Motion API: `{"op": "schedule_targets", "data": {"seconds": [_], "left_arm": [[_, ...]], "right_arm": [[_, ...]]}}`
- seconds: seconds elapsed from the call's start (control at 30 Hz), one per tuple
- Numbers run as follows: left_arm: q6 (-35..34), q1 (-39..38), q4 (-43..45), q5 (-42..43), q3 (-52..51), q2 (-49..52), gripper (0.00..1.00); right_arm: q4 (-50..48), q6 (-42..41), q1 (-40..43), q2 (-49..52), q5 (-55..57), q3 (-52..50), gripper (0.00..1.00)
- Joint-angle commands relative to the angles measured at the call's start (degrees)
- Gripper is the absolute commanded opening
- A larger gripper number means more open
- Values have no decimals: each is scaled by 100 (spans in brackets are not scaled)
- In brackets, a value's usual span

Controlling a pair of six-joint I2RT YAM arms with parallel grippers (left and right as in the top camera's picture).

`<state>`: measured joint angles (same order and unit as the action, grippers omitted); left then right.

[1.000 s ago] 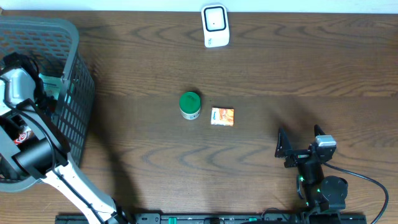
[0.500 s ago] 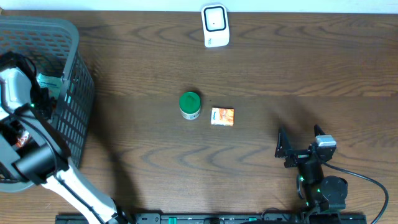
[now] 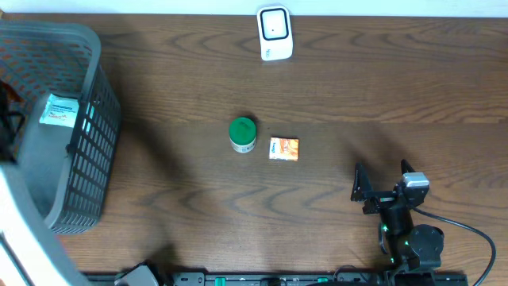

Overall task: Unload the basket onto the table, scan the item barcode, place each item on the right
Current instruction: 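Hold the TOP bar under the scanner, then drop it right of the tissues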

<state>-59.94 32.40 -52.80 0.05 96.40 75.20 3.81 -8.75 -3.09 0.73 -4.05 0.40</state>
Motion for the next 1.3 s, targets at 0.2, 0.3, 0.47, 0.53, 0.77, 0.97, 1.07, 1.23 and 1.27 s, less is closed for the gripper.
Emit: {"op": "schedule_targets", "data": {"seconds": [0.2,0.3,0.47,0.53,0.77,0.97,1.07,1.23,1.27], "left_arm": [[2212,-2509,-24,2955,-31,-107,7],[2691,-3703,-4,2953,-46,208,7],[3797,-5324,160,2900,-46,986,7],[3987,-5794,190,2680,-46,1384,7],[4002,-6861,433,1508,-46,2911,7],[4085,-7383,997,1506,-46,4111,7],[4087,-7528,1069,1508,-46,4417,8],[4094,-7742,1082,1508,-46,4535,7],[4111,-7772,1102,1513,-46,4535,7]], "right_arm": [[22,-61,-33,-9,13,-9,99],[22,-63,-33,-9,13,-9,99],[22,-63,-33,-9,13,-9,99],[22,-61,-33,-9,13,-9,99],[22,-61,-33,-9,13,-9,99],[22,-63,-33,-9,13,-9,99],[22,-61,-33,-9,13,-9,99],[22,-61,-33,-9,13,-9,99],[22,-61,-33,-9,13,-9,99]]}}
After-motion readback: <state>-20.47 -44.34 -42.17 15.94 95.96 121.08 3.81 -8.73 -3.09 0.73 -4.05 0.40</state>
